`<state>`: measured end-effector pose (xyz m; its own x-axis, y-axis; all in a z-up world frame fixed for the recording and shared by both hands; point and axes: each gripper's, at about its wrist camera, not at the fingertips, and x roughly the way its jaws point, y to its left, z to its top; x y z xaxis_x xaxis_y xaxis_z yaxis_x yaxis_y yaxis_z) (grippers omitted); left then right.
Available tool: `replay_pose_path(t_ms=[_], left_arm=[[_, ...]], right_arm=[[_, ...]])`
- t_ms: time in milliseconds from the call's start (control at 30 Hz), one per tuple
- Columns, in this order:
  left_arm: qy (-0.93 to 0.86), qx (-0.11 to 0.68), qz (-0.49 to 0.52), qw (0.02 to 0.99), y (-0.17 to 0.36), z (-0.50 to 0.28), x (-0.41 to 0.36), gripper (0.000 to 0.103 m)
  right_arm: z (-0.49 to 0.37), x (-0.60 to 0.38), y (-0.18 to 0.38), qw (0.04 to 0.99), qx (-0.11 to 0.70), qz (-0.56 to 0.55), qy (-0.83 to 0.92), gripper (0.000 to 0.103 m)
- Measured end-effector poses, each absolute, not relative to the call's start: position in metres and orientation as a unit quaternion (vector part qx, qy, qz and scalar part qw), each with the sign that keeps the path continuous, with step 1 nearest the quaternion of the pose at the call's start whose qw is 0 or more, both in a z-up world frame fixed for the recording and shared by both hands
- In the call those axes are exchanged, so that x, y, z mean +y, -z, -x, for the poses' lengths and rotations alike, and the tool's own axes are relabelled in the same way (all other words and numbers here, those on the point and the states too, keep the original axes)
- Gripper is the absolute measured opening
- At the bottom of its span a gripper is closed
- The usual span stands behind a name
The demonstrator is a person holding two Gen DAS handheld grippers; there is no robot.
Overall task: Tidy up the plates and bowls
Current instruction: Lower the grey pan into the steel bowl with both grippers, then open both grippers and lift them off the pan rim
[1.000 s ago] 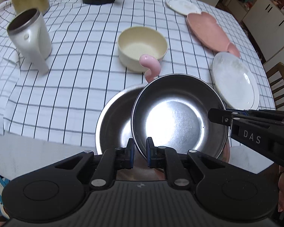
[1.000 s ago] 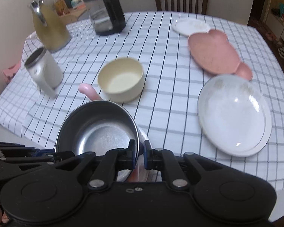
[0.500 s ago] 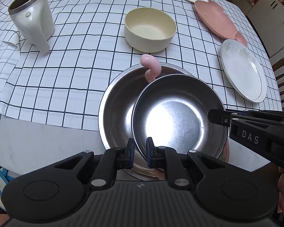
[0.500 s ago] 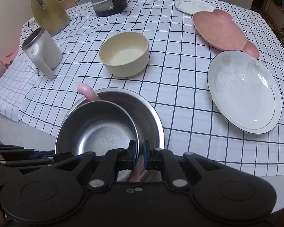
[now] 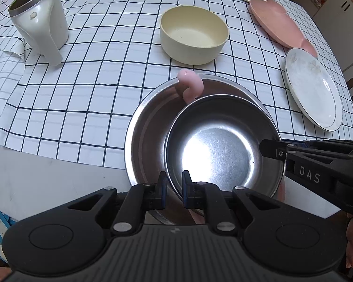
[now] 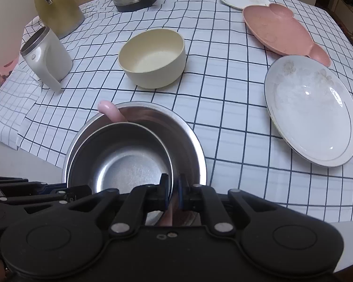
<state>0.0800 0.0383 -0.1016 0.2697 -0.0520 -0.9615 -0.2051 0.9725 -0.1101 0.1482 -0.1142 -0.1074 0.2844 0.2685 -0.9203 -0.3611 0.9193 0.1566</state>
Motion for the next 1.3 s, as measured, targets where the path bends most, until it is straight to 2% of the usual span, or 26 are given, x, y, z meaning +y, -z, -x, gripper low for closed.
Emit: replay_pose_path(t_ms=[233,667,767,867,900,933,1133,1200,1300], left_arm=[[-0.049,0.603,0.129,0.786,0.105,-0.081,0.046,0.011],[-0.050,0.564,0.118,0.816,0.075,-0.077,0.053,0.014],[-0.048,0.543,0.108,0.831,0.061,-0.076,0.050,0.022],[-0.046,0.522,0.106,0.845,0.046,-0.075,0.048,0.047],[-0.046,0.513,0.107,0.850,0.042,-0.075,0.048,0.059],[-0.047,0.503,0.105,0.857,0.037,-0.074,0.047,0.064],[-0.033,0.477,0.091,0.873,0.018,-0.076,0.041,0.065],[-0.031,0.467,0.087,0.879,0.012,-0.077,0.040,0.071],[-0.028,0.450,0.088,0.888,0.004,-0.080,0.041,0.071]], right_arm=[[-0.152,-0.116,0.108,0.796,0.569,0.030,-0.204,0.010],[-0.151,-0.123,0.095,0.795,0.561,0.020,-0.230,0.028],[-0.151,-0.124,0.083,0.799,0.550,0.020,-0.242,0.031],[-0.151,-0.125,0.071,0.805,0.537,0.019,-0.251,0.032],[-0.151,-0.126,0.067,0.807,0.533,0.018,-0.253,0.033],[-0.152,-0.127,0.063,0.809,0.529,0.016,-0.255,0.033],[-0.156,-0.132,0.041,0.821,0.506,0.008,-0.263,0.040],[-0.156,-0.132,0.033,0.827,0.495,0.008,-0.265,0.046],[-0.159,-0.133,0.021,0.837,0.477,0.010,-0.268,0.051]])
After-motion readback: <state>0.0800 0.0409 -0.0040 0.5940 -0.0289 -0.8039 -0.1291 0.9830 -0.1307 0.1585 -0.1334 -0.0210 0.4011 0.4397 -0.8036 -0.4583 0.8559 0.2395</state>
